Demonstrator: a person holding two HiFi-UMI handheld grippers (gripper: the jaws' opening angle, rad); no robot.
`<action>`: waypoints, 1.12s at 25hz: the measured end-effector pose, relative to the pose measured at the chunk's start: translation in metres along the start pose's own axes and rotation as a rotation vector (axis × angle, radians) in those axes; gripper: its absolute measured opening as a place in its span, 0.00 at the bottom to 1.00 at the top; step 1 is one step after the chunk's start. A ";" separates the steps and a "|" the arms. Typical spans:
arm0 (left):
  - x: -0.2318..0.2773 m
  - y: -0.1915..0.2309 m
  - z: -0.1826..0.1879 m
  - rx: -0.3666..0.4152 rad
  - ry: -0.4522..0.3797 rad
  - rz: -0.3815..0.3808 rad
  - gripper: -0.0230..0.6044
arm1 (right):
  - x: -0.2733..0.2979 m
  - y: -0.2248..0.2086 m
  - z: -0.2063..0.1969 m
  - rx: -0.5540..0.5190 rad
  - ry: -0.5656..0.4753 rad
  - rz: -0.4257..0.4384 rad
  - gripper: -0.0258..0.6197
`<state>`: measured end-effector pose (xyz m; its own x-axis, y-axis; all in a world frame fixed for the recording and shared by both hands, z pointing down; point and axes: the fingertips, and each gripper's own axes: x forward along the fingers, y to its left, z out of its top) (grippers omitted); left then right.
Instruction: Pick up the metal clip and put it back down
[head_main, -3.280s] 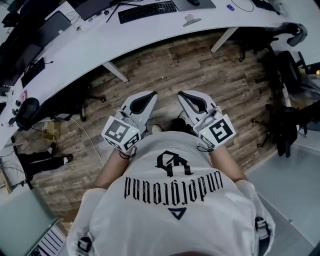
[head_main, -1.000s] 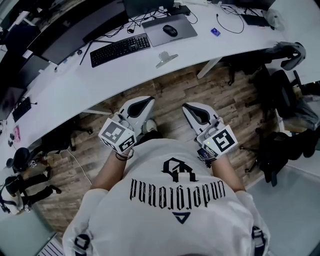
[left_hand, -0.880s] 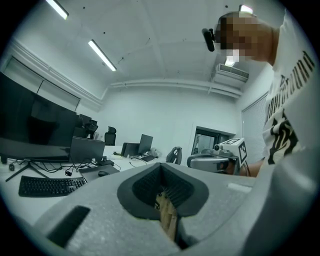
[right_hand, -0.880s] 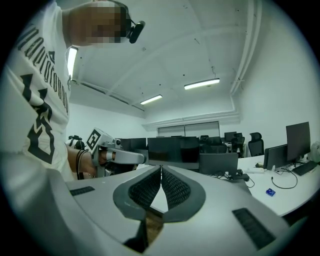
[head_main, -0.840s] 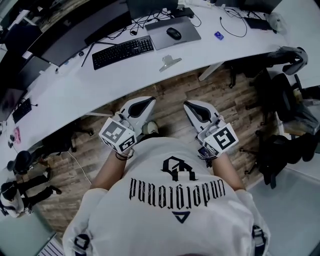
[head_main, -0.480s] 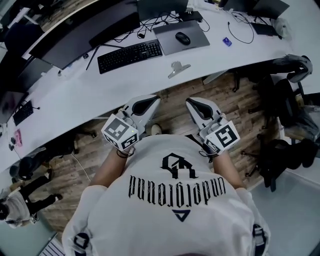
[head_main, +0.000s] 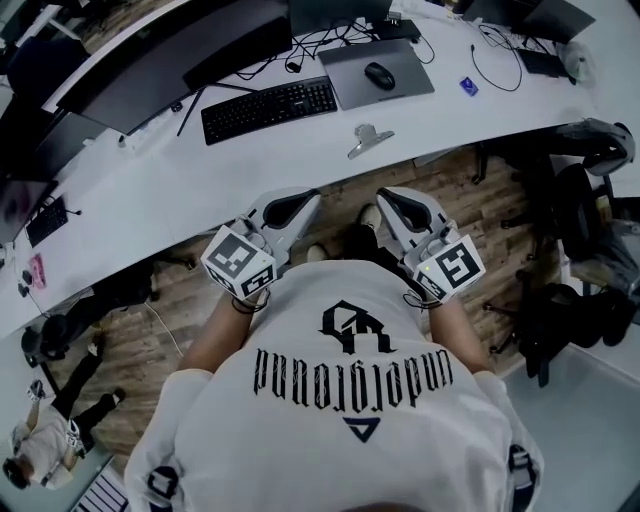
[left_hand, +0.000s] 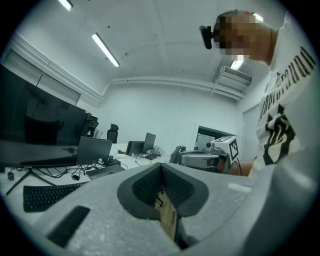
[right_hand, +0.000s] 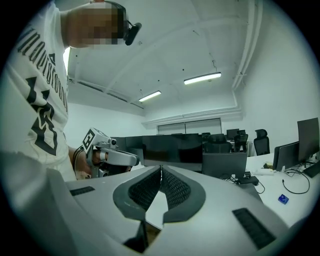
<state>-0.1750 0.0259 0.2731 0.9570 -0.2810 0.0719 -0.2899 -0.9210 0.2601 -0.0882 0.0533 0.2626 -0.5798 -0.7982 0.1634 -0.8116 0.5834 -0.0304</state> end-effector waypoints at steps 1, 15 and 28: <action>0.001 0.003 0.000 0.000 0.002 0.006 0.06 | 0.003 -0.003 -0.001 0.001 -0.001 0.008 0.07; 0.033 0.054 0.002 -0.026 0.013 0.136 0.06 | 0.053 -0.058 -0.005 0.007 0.024 0.159 0.07; 0.094 0.122 -0.018 -0.076 0.033 0.269 0.06 | 0.098 -0.143 -0.047 0.026 0.139 0.276 0.07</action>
<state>-0.1205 -0.1082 0.3285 0.8456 -0.5027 0.1795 -0.5337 -0.7912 0.2987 -0.0257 -0.1014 0.3297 -0.7645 -0.5810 0.2792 -0.6277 0.7696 -0.1174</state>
